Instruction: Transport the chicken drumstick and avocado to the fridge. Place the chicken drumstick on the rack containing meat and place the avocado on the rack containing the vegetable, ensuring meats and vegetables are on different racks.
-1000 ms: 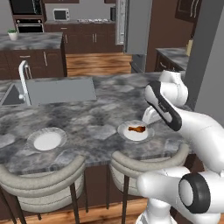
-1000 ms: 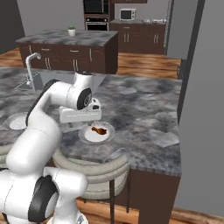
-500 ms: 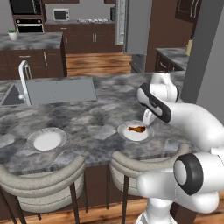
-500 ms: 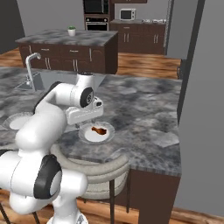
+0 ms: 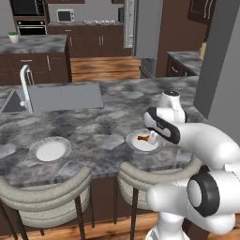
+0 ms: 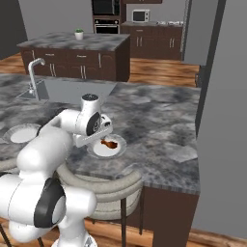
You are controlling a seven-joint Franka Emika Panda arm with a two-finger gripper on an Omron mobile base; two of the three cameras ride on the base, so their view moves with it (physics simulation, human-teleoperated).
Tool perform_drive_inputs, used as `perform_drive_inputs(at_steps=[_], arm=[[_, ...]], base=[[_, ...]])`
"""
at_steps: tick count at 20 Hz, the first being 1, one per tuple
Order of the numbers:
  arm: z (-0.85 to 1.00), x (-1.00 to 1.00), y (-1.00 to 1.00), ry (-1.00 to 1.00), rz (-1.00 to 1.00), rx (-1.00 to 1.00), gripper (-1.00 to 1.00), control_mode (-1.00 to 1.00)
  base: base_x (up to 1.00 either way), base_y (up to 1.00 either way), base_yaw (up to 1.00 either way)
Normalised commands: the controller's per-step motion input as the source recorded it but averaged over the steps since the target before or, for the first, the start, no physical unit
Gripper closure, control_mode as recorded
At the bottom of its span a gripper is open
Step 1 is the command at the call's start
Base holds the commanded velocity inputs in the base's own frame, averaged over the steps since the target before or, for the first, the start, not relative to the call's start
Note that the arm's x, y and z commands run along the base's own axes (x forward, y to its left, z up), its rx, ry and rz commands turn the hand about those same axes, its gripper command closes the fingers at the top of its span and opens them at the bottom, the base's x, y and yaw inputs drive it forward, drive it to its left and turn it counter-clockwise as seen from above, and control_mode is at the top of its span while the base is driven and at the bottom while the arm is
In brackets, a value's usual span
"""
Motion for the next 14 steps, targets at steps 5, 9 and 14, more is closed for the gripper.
perform_drive_inputs(at_steps=[5, 9, 14], arm=[[-0.23, 0.54, 0.0, 0.02, 0.0, 0.0, -1.0, -1.0], [-0.02, 0.53, 0.0, 0.0, 0.0, 0.0, -1.0, -1.0], [-0.07, 0.41, 0.0, 0.03, 0.0, 0.0, -1.0, -1.0]], base=[[0.0, 0.0, 0.0], [0.0, 0.0, 0.0], [0.0, 0.0, 0.0]])
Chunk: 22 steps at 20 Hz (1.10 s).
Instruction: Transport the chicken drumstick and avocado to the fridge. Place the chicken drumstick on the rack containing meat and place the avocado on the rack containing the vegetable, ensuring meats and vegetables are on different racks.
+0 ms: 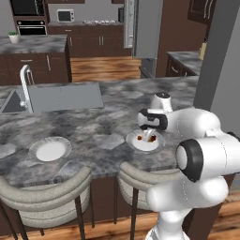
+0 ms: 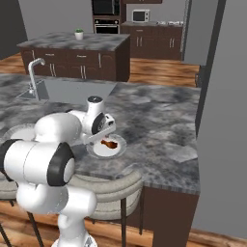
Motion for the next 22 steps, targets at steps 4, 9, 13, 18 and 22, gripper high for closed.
perform_drive_inputs(at_steps=[4, 9, 13, 18, 22], arm=[[-0.32, 0.36, 0.0, 0.08, 0.0, 0.0, -1.0, -1.0], [-0.27, 0.33, -0.1, 0.0, 0.0, 0.0, -1.0, -1.0], [-0.26, 0.24, -0.05, 0.0, 0.01, 0.0, -1.0, -1.0], [-0.31, 0.22, -0.02, 0.04, 0.01, 0.0, -1.0, -1.0], [-0.23, 0.49, -0.05, 0.03, 0.03, 0.0, -1.0, -1.0]], base=[[0.0, 0.0, 0.0], [0.0, 0.0, 0.0], [0.0, 0.0, 0.0], [0.0, 0.0, 0.0], [0.0, 0.0, 0.0]])
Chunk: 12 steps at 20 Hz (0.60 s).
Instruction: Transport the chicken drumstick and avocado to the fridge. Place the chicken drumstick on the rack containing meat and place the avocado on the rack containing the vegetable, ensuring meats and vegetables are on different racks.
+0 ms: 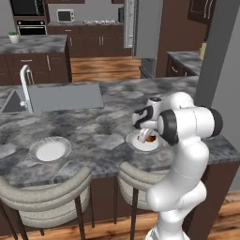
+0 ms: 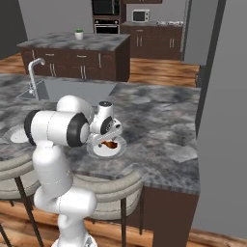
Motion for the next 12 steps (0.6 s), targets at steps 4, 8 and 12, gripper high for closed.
perform_drive_inputs(at_steps=[4, 8, 12], arm=[[-0.29, 0.53, -0.02, 0.06, 0.05, 0.0, -1.0, -1.0], [-0.34, 0.34, -0.07, 0.08, 0.05, 0.0, -1.0, -1.0], [-0.45, 0.17, -0.01, 0.12, 0.04, 0.0, 1.0, -1.0]], base=[[0.0, 0.0, 0.0], [0.0, 0.0, 0.0], [0.0, 0.0, 0.0]])
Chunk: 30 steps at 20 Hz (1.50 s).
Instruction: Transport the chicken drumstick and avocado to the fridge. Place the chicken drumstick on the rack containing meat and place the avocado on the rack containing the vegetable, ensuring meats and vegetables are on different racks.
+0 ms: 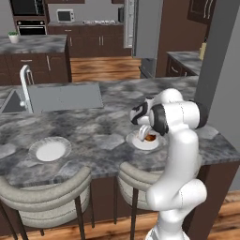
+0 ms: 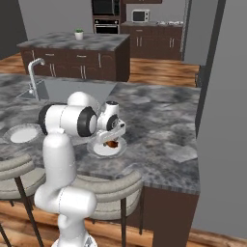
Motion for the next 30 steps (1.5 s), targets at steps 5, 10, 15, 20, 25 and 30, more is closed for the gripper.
perform_drive_inputs(at_steps=[5, 10, 15, 20, 25, 30], arm=[[-0.43, 0.0, 0.0, 0.05, 0.02, 0.0, 1.0, -1.0], [-0.09, -0.59, 0.11, -0.15, 0.0, -0.01, 1.0, -1.0], [0.1, -0.62, 0.13, -0.16, 0.0, -0.04, 1.0, -1.0], [0.55, -0.91, 0.11, -0.15, -0.01, -0.01, 1.0, -1.0], [0.64, -0.77, 0.03, -0.28, -0.25, 0.0, 1.0, -1.0], [0.66, -0.5, 0.12, -0.06, -0.39, 0.14, 1.0, -1.0]], base=[[0.0, 0.0, 0.0], [0.0, 0.0, 0.0], [0.0, 0.0, 0.0], [0.0, 0.0, 0.0], [0.0, 0.0, 0.0], [0.0, 0.0, 0.0]])
